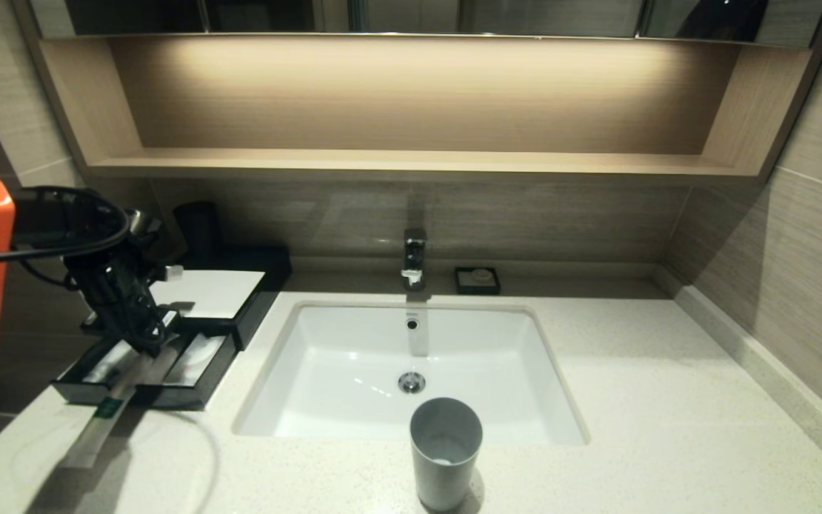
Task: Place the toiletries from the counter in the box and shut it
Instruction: Place the bathroom toiletry into the drawer
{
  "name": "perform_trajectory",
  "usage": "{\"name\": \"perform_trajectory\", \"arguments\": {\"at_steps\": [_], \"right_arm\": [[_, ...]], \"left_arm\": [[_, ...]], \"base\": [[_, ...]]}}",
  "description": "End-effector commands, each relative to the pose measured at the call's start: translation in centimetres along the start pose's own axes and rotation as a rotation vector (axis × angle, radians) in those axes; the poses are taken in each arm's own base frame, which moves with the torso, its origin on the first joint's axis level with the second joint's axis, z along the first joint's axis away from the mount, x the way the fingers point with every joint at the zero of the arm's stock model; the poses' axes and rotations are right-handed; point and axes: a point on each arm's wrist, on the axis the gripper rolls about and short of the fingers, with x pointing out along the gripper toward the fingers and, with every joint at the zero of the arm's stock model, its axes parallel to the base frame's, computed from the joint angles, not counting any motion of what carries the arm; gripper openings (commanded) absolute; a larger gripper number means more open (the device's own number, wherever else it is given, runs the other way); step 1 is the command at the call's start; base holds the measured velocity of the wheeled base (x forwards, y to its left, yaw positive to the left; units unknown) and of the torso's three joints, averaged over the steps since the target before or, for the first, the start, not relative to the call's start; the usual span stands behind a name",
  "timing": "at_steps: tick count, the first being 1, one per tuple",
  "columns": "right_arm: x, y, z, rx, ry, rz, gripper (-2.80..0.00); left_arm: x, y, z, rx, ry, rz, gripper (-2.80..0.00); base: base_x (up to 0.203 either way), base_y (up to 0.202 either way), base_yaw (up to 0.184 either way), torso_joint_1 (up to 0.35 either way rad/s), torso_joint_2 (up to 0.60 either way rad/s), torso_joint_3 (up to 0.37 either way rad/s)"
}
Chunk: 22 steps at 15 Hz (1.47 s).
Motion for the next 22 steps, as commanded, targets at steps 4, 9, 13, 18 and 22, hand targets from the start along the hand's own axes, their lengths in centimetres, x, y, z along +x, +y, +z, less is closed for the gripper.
{"name": "perform_trajectory", "arguments": {"at_steps": [4,9,13,18,22], "right_arm": [[0.00,0.00,-0.05,0.000,0.000,0.000,-2.80],[0.00,0.00,-0.05,0.000,0.000,0.000,-2.80],[0.00,0.00,-0.05,0.000,0.000,0.000,-2.80],[0.00,0.00,-0.05,0.000,0.000,0.000,-2.80],[0.01,0.00,-0.04,0.000,0.001,0.000,-2.80]], "left_arm": [[-0.19,0.07,0.17,-0.006,-0.022,0.006,-2.80],[-0.32,0.08,0.15,-0.006,-0.024,0.007,-2.80],[-0.32,0.09,0.15,-0.005,-0.023,0.011,-2.80],[-0.19,0.08,0.14,-0.006,-0.019,0.010,0.00],[-0.88,0.13,0.11,-0.007,-0.037,0.014,0.00]], "base": [[0.000,0.000,0.000,0.000,0.00,0.000],[0.000,0.000,0.000,0.000,0.00,0.000],[0.000,0.000,0.000,0.000,0.00,0.000],[0.000,0.000,0.000,0.000,0.00,0.000],[0.000,0.000,0.000,0.000,0.00,0.000]]}}
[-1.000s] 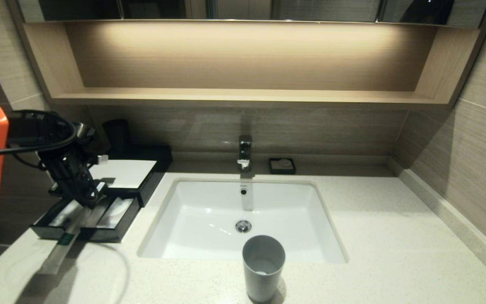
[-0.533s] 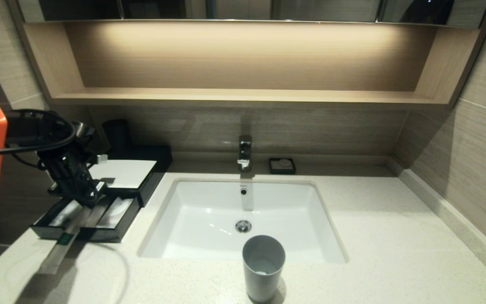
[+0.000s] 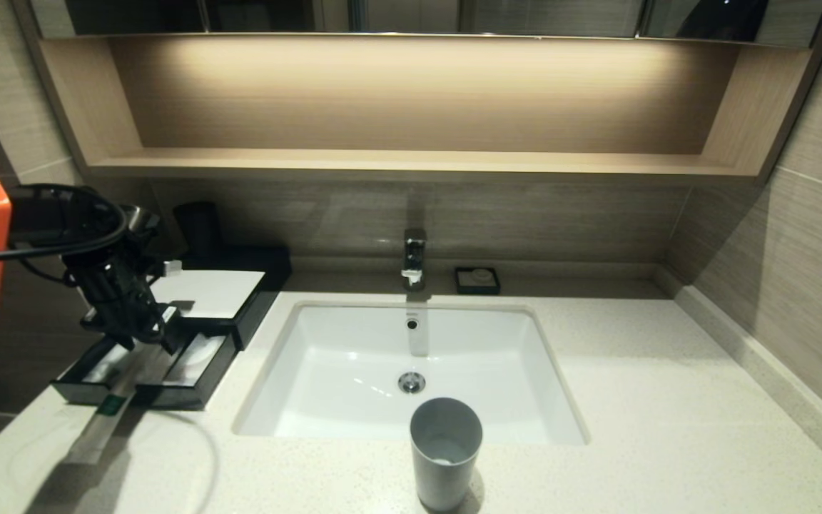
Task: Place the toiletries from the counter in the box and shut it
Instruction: Place the bathroom toiletry into the drawer
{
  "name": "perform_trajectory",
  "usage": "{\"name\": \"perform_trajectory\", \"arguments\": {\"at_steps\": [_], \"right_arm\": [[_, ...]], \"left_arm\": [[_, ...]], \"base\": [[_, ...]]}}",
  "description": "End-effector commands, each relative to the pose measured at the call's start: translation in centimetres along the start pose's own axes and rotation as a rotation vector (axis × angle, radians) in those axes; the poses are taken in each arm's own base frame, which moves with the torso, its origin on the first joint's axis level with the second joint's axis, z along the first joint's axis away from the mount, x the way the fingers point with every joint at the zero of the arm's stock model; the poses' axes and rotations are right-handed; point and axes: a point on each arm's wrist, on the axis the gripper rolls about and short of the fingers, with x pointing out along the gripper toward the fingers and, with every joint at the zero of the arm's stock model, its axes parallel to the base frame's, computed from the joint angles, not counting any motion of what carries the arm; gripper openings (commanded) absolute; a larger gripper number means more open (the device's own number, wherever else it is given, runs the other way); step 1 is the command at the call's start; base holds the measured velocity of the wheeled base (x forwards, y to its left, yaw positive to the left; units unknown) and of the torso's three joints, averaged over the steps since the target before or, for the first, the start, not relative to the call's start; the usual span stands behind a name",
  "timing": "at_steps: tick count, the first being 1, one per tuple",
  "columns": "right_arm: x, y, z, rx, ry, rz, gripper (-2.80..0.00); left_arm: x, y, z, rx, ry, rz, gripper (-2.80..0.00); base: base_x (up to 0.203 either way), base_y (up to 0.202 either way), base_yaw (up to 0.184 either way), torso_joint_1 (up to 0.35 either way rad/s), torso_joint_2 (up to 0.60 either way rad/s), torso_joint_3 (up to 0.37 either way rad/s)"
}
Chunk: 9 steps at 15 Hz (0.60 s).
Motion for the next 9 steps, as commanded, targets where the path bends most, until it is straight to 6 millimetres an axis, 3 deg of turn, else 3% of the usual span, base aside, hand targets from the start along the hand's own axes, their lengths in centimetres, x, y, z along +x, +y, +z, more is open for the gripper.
{"name": "perform_trajectory", "arguments": {"at_steps": [1,9], "right_arm": [[0.0,0.0,0.0,0.000,0.000,0.000,-2.80],[0.0,0.0,0.0,0.000,0.001,0.000,-2.80]], "left_arm": [[-1.0,0.1,-0.1,-0.001,-0.017,0.004,0.00],[-6.6,0.2,-1.3,-0.027,-0.119,0.022,0.00]], "base": [[0.000,0.000,0.000,0.000,0.00,0.000],[0.000,0.000,0.000,0.000,0.00,0.000]]}}
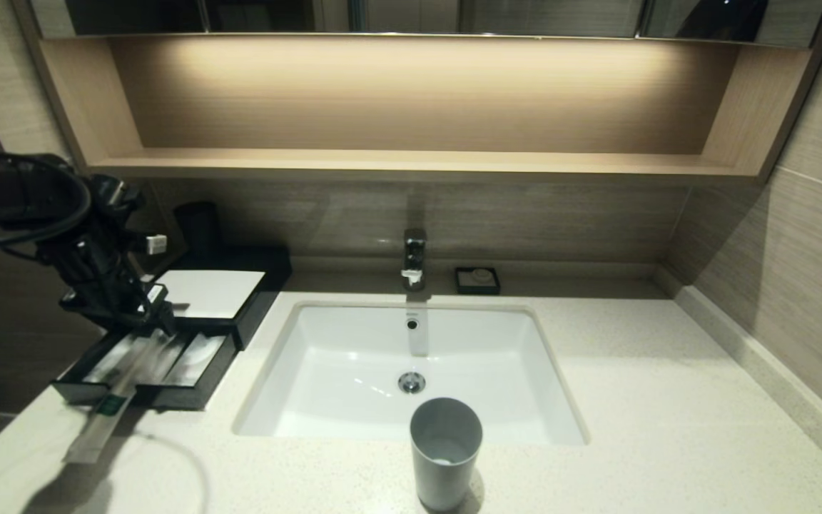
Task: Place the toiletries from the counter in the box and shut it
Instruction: Place the bathroom toiletry into the drawer
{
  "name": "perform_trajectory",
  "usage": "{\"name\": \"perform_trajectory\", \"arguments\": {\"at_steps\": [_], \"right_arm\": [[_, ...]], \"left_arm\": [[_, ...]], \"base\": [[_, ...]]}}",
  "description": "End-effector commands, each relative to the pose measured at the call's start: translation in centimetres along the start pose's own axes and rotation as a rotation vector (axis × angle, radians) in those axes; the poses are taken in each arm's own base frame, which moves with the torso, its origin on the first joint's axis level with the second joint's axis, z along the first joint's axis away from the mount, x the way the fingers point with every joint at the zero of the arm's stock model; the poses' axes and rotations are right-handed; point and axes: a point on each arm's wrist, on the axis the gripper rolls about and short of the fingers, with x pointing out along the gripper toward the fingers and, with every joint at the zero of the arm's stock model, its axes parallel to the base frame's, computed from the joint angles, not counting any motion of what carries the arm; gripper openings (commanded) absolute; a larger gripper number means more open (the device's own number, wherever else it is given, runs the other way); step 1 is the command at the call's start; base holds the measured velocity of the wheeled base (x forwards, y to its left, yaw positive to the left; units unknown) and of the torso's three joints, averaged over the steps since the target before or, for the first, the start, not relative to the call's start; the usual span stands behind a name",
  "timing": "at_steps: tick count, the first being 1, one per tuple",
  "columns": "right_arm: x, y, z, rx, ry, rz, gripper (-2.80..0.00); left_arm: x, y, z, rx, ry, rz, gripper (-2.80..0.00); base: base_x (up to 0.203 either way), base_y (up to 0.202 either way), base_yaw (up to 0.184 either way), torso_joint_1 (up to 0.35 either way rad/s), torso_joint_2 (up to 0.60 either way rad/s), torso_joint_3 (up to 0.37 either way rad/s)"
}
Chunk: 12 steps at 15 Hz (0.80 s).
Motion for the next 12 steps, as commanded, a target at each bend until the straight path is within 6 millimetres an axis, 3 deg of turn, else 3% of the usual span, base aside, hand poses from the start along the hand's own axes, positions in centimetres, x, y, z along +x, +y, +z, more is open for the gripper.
{"name": "perform_trajectory", "arguments": {"at_steps": [1,4,8,9,12], "right_arm": [[0.0,0.0,0.0,0.000,-0.001,0.001,-2.80],[0.0,0.0,0.0,0.000,0.000,0.001,-2.80],[0.0,0.0,0.0,0.000,0.000,0.001,-2.80],[0.0,0.0,0.0,0.000,-0.001,0.001,-2.80],[0.0,0.0,0.0,0.000,-0.001,0.001,-2.80]], "left_arm": [[-2.7,0.1,-0.4,-0.012,-0.054,0.011,0.00],[-5.3,0.2,-1.3,-0.045,-0.084,0.012,0.00],[-8.6,-0.3,-4.2,-0.069,-0.063,-0.047,0.00],[-8.7,-0.4,-4.9,-0.069,-0.039,-0.056,-2.80],[-8.6,-0.6,-7.6,-0.078,0.039,-0.066,-2.80]], "base": [[0.000,0.000,0.000,0.000,0.00,0.000],[0.000,0.000,0.000,0.000,0.00,0.000],[0.000,0.000,0.000,0.000,0.00,0.000],[0.000,0.000,0.000,0.000,0.00,0.000],[0.000,0.000,0.000,0.000,0.00,0.000]]}}
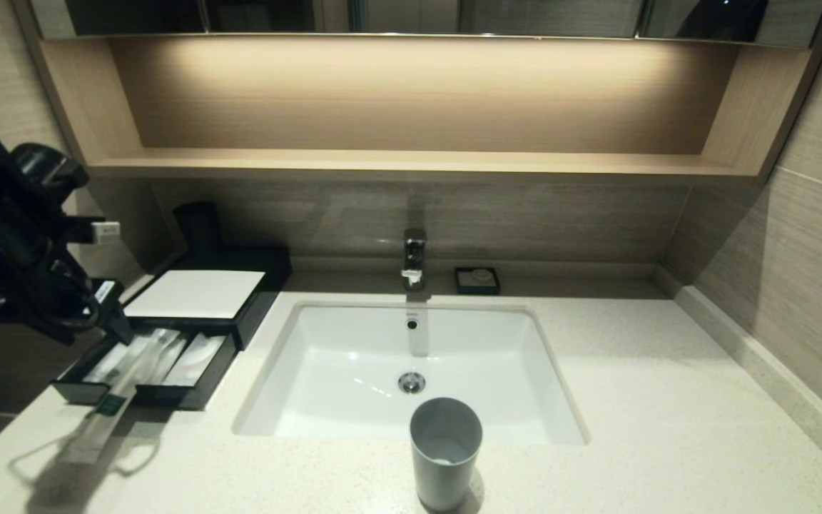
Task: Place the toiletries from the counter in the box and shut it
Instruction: Place the bathroom toiletry into the drawer
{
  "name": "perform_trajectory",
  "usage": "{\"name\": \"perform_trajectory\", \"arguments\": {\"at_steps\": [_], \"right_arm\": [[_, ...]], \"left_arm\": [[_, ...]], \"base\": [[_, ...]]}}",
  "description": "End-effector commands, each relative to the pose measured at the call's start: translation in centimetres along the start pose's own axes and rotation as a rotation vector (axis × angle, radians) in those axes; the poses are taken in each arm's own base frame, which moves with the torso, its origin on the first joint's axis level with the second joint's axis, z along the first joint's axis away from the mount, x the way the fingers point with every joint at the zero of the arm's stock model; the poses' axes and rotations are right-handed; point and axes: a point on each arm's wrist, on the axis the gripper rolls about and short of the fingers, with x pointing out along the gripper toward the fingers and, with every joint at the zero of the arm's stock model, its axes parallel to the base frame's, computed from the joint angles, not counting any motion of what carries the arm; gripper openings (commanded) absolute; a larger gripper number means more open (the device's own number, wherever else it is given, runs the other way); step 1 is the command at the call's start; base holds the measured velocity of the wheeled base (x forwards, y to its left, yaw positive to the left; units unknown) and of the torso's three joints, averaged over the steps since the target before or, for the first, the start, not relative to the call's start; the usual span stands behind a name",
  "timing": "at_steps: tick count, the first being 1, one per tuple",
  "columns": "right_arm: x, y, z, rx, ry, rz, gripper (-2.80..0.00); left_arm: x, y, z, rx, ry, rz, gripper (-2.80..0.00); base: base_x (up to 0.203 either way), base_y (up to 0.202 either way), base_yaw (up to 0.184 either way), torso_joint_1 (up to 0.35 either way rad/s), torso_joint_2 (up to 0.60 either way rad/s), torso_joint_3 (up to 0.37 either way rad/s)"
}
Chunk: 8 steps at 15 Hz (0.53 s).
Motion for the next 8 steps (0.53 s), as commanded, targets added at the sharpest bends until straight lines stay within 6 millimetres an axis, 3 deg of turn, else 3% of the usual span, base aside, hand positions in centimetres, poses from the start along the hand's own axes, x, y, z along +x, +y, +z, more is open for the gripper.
{"name": "perform_trajectory", "arguments": {"at_steps": [1,5,8], "right_arm": [[0.0,0.0,0.0,0.000,0.000,0.000,-2.80],[0.0,0.0,0.0,0.000,0.000,0.000,-2.80],[0.0,0.0,0.0,0.000,0.000,0.000,-2.80]], "left_arm": [[-0.9,0.2,-2.5,-0.014,0.034,0.005,-2.80],[-0.4,0.9,-5.4,-0.050,0.115,0.011,-2.80],[1.2,1.0,-6.5,-0.058,0.196,-0.003,-2.80]], "base": [[0.000,0.000,0.000,0.000,0.00,0.000],[0.000,0.000,0.000,0.000,0.00,0.000],[0.000,0.000,0.000,0.000,0.00,0.000]]}}
